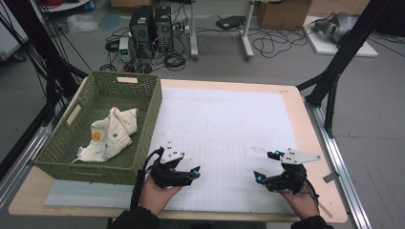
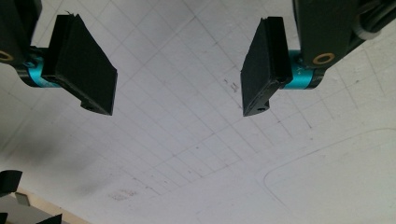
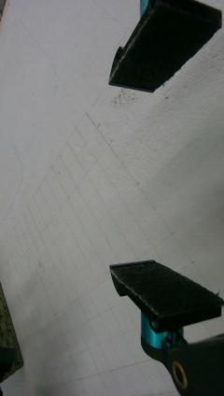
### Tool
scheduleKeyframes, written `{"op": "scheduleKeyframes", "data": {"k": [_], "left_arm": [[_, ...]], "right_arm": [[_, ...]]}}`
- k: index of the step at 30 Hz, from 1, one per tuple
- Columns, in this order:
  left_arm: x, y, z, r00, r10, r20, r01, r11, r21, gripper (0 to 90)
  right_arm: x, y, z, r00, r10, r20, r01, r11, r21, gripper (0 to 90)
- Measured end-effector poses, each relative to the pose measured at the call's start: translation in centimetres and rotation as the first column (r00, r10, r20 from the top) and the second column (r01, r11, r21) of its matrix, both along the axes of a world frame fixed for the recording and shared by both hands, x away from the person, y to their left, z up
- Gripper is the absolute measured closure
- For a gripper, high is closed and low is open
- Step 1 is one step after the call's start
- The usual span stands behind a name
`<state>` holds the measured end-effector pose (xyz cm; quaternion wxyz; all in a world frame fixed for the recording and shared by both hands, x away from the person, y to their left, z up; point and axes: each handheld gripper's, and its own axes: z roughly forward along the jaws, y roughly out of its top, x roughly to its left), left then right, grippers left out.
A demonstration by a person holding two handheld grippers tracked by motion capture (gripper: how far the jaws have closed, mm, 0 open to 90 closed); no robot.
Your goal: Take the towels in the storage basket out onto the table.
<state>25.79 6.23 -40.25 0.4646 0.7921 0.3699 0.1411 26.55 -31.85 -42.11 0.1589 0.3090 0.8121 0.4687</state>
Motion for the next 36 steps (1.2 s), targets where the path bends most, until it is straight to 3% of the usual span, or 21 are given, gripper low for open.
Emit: {"op": "scheduleKeyframes", "data": {"k": [10, 25, 29, 36], "left_arm": [[0.7, -0.3, 0.2, 0.9998, 0.014, -0.012, -0.014, 0.9999, -0.006, 27.8], [3.7, -2.0, 1.1, 0.9994, 0.015, -0.031, -0.015, 0.9999, 0.003, 27.9], [4.4, -2.4, 1.4, 0.9988, 0.006, -0.048, -0.007, 0.9999, -0.011, 28.0], [6.2, -2.7, 2.4, 0.9940, 0.004, -0.109, -0.013, 0.9963, -0.085, 28.2]], "right_arm": [[0.0, 0.0, 0.1, 1.0000, -0.002, 0.001, 0.002, 1.000, 0.007, 8.2], [0.0, -0.3, 0.3, 1.0000, -0.004, 0.006, 0.004, 1.000, 0.021, 8.2], [0.0, -0.4, 0.4, 0.9999, -0.005, 0.010, 0.005, 1.000, 0.024, 8.2], [0.1, -0.5, 0.4, 0.9999, -0.006, 0.011, 0.006, 0.999, 0.032, 8.2]]}}
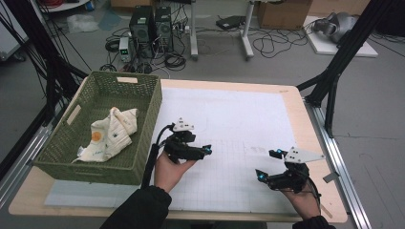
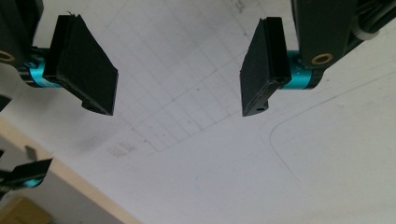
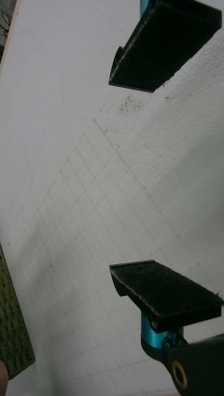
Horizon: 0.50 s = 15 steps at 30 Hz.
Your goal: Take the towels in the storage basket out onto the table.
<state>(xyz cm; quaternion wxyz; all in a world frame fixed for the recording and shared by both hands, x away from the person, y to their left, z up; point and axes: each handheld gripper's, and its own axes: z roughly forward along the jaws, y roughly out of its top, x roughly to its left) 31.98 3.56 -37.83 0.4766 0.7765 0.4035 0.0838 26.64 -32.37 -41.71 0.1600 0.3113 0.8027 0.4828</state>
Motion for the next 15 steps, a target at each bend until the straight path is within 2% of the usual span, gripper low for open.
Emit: {"op": "scheduleKeyframes", "data": {"k": [2, 5, 7, 12, 15], "left_arm": [[0.5, 0.0, 0.3, 0.9994, 0.000, -0.035, -0.001, 0.9993, -0.038, 28.3], [1.2, 0.0, 0.9, 0.9984, 0.011, -0.056, -0.015, 0.9981, -0.060, 28.8], [1.7, 0.2, 1.1, 0.9963, 0.012, -0.085, -0.021, 0.9941, -0.107, 29.9], [2.4, 0.2, 1.8, 0.9910, 0.031, -0.130, -0.049, 0.9894, -0.137, 31.0], [2.8, 0.2, 2.4, 0.9856, 0.037, -0.165, -0.066, 0.9824, -0.174, 31.5]], "right_arm": [[0.0, 0.0, 0.0, 1.0000, 0.000, -0.002, 0.000, 1.000, 0.001, 8.2], [0.0, -0.1, 0.1, 1.0000, 0.000, 0.002, 0.000, 1.000, 0.004, 8.2], [0.0, -0.1, 0.1, 1.0000, 0.000, 0.002, 0.000, 1.000, 0.005, 8.2], [0.0, -0.2, 0.2, 1.0000, 0.000, 0.003, 0.000, 1.000, 0.014, 8.2], [0.0, -0.2, 0.2, 1.0000, 0.001, 0.001, -0.001, 1.000, 0.013, 8.2]]}}
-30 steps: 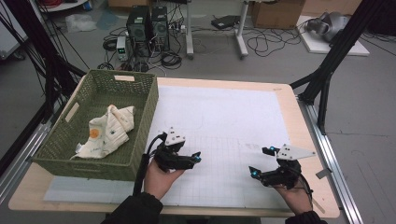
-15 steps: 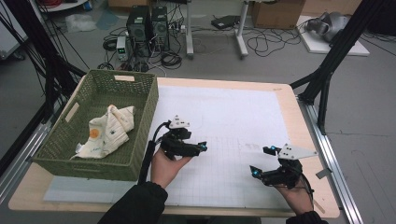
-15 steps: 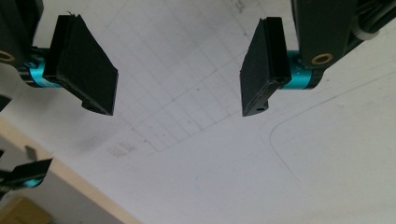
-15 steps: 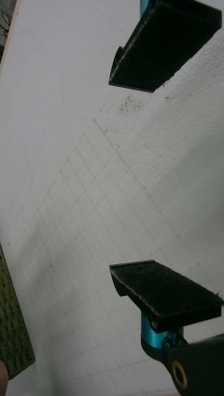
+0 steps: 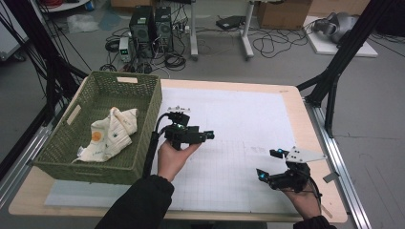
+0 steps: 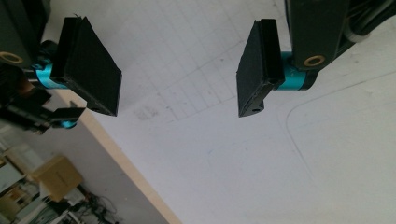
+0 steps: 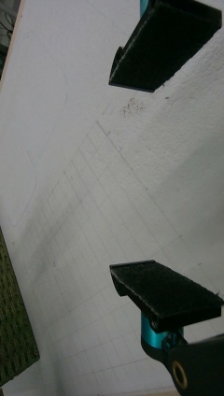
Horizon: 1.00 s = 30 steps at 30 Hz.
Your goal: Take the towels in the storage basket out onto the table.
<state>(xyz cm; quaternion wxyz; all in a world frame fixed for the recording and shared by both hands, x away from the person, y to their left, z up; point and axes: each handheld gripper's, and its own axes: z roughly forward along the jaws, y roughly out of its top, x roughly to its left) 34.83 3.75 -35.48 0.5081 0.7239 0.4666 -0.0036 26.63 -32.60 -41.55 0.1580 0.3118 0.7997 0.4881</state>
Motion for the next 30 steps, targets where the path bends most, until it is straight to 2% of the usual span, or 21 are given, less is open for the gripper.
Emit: {"op": "scheduleKeyframes", "data": {"k": [2, 3, 7, 10, 12, 13, 15, 16, 18, 20, 22, 24, 26, 30], "left_arm": [[0.3, 0.0, 0.4, 0.9998, 0.006, -0.017, -0.006, 1.0000, -0.006, 31.6], [0.5, 0.1, 0.6, 0.9993, 0.008, -0.037, -0.009, 0.9994, -0.033, 31.6], [0.9, 0.2, 1.9, 0.9978, 0.013, -0.065, -0.018, 0.9975, -0.069, 32.0], [1.2, 0.3, 3.0, 0.9973, 0.002, -0.074, -0.008, 0.9972, -0.074, 31.8], [1.5, 0.6, 3.6, 0.9950, -0.016, -0.098, 0.005, 0.9939, -0.110, 31.3], [1.6, 0.7, 3.9, 0.9950, -0.024, -0.097, 0.013, 0.9936, -0.112, 31.3], [1.9, 1.0, 4.3, 0.9919, -0.046, -0.119, 0.029, 0.9894, -0.142, 30.9], [1.9, 1.1, 4.5, 0.9913, -0.050, -0.122, 0.033, 0.9895, -0.141, 30.6], [2.1, 1.5, 4.8, 0.9877, -0.074, -0.138, 0.050, 0.9841, -0.170, 30.7], [2.3, 1.9, 5.1, 0.9854, -0.087, -0.146, 0.060, 0.9820, -0.179, 30.6], [2.5, 2.5, 5.4, 0.9796, -0.115, -0.165, 0.082, 0.9774, -0.195, 30.4], [2.6, 2.9, 5.8, 0.9770, -0.127, -0.171, 0.093, 0.9762, -0.196, 30.1], [2.7, 3.5, 6.1, 0.9744, -0.145, -0.172, 0.106, 0.9701, -0.218, 30.2], [2.9, 4.6, 6.7, 0.9690, -0.176, -0.173, 0.135, 0.9651, -0.225, 30.1]], "right_arm": [[0.0, 0.0, 0.0, 1.0000, 0.001, -0.001, -0.001, 1.000, 0.004, 8.2], [0.0, 0.0, 0.0, 1.0000, 0.001, -0.001, -0.001, 1.000, 0.005, 8.2], [0.1, 0.0, 0.0, 1.0000, 0.004, 0.006, -0.004, 1.000, 0.008, 8.2], [0.1, -0.1, 0.1, 1.0000, 0.005, 0.007, -0.006, 1.000, 0.010, 8.2], [0.1, -0.1, 0.1, 1.0000, 0.006, 0.007, -0.006, 1.000, 0.012, 8.2], [0.1, -0.1, 0.1, 1.0000, 0.006, 0.007, -0.006, 1.000, 0.012, 8.2], [0.0, -0.1, 0.1, 1.0000, 0.005, 0.003, -0.005, 1.000, 0.014, 8.2], [0.0, -0.1, 0.1, 1.0000, 0.003, 0.008, -0.004, 1.000, 0.013, 8.2], [0.1, -0.1, 0.1, 0.9999, 0.005, 0.009, -0.005, 1.000, 0.014, 8.2], [0.1, -0.1, 0.1, 0.9999, 0.005, 0.012, -0.006, 1.000, 0.014, 8.3], [0.1, -0.1, 0.1, 0.9999, 0.005, 0.011, -0.005, 1.000, 0.015, 8.2], [0.1, -0.1, 0.1, 0.9999, 0.006, 0.012, -0.006, 1.000, 0.014, 8.2], [0.1, -0.1, 0.1, 0.9999, 0.004, 0.011, -0.004, 1.000, 0.014, 8.2], [0.1, -0.1, 0.1, 1.0000, 0.005, 0.003, -0.005, 1.000, 0.016, 8.2]]}}
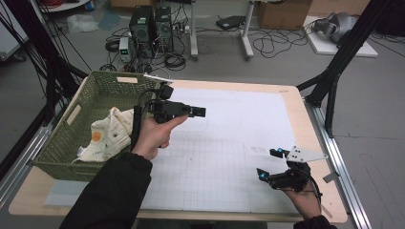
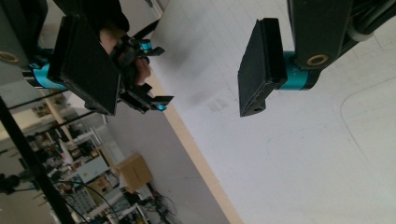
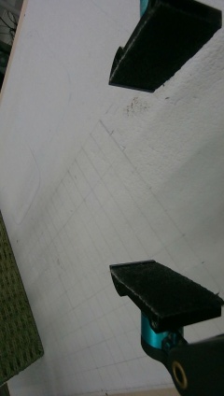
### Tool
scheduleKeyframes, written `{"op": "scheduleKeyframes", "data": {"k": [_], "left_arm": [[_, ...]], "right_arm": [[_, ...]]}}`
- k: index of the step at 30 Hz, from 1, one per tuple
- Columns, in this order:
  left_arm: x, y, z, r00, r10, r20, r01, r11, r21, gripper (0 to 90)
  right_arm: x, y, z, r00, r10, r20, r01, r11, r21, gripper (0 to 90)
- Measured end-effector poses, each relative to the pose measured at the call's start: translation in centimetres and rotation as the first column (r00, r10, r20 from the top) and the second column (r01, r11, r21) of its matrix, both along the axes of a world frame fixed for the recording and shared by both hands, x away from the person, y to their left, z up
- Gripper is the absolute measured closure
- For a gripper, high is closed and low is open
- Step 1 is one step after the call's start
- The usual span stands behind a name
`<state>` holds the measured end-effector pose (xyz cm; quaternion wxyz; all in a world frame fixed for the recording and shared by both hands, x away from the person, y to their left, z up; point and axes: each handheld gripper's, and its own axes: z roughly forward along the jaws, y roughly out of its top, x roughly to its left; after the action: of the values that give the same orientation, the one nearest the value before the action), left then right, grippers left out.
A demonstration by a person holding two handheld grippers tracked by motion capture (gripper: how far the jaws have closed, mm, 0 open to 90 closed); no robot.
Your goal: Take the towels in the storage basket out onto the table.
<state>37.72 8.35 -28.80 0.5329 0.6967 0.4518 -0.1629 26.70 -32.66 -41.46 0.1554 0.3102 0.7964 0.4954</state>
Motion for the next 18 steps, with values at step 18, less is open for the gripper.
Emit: {"op": "scheduleKeyframes", "data": {"k": [18], "left_arm": [[1.9, 6.3, 0.1, 0.9991, 0.018, -0.037, -0.021, 0.9959, -0.088, 30.6]], "right_arm": [[0.1, 0.0, -0.1, 1.0000, 0.005, 0.002, -0.005, 1.000, -0.002, 8.2]]}}
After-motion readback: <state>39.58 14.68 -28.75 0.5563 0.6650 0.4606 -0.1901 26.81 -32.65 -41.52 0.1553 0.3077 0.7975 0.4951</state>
